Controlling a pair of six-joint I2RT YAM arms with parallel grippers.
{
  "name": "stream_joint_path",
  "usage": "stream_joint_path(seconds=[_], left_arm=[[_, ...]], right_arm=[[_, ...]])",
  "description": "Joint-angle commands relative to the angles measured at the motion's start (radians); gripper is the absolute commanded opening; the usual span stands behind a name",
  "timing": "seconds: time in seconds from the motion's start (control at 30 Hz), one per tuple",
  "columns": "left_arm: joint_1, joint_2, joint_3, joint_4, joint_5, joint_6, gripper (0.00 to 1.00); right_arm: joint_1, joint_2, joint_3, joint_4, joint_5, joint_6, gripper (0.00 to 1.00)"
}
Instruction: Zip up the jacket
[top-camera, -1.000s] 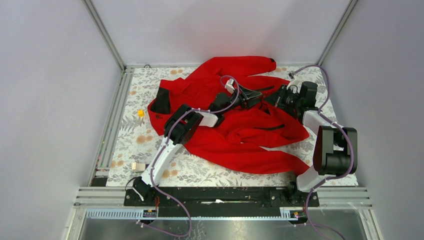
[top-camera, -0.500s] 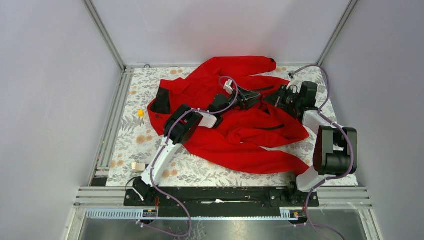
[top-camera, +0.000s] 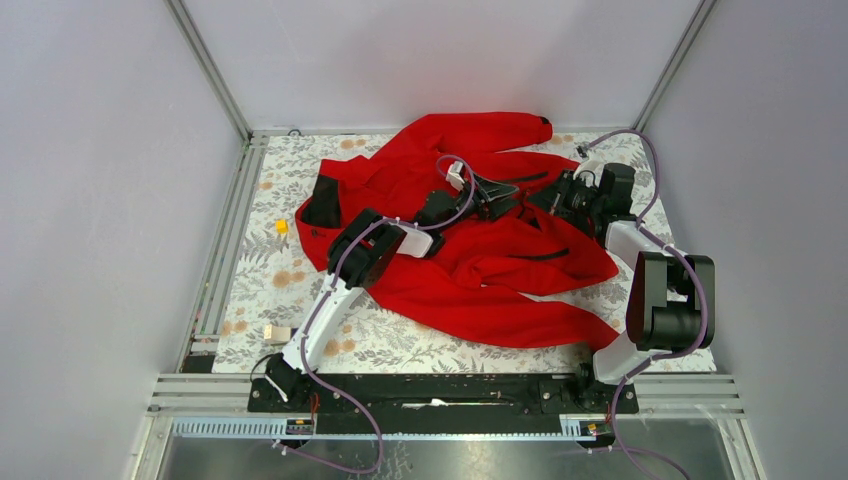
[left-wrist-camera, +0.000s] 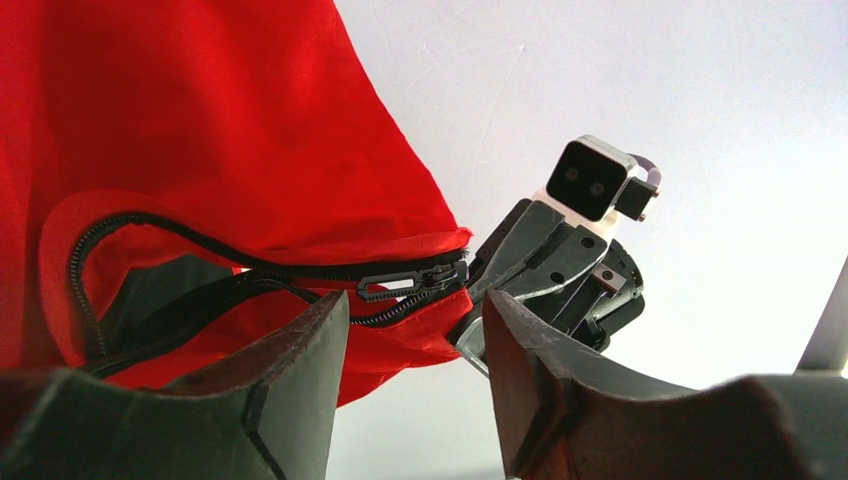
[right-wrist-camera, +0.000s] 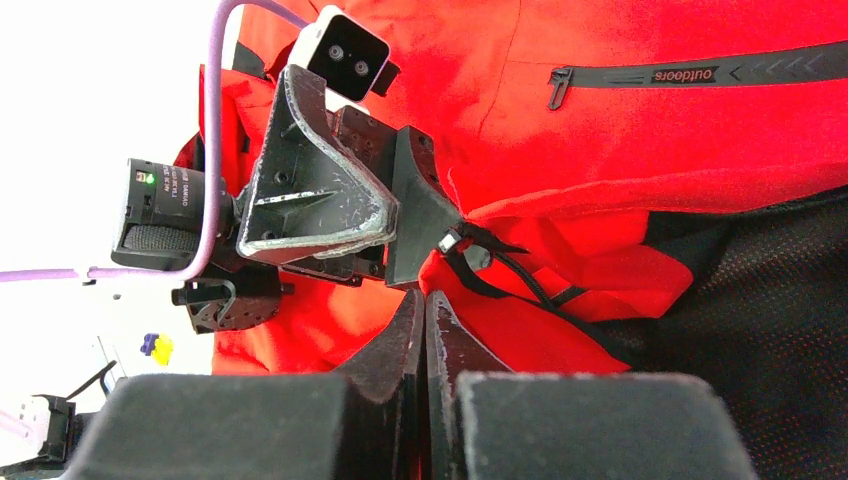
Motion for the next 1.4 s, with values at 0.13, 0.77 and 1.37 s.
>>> stream_joint_path(seconds=[0.13,0.77,1.37], left_arm=[[-0.003,-0.03,0.036,0.052,-0.018,-0.011,0.59],[-0.008,-0.017,0.101,0.023,-0.015,-0.001,0.54],[-0.007,-0.044,0.071,-0.06,-0.062,0.043,0.28]], right_arm=[[0.005,-0.049,0.022,0.003,-0.023,-0.02,0.0],[0.006,-0.045,0.025,0.005,-0.026,-0.019,0.0],[0.007,-0.049,0.027,-0.003,-0.021,-0.025,0.0]])
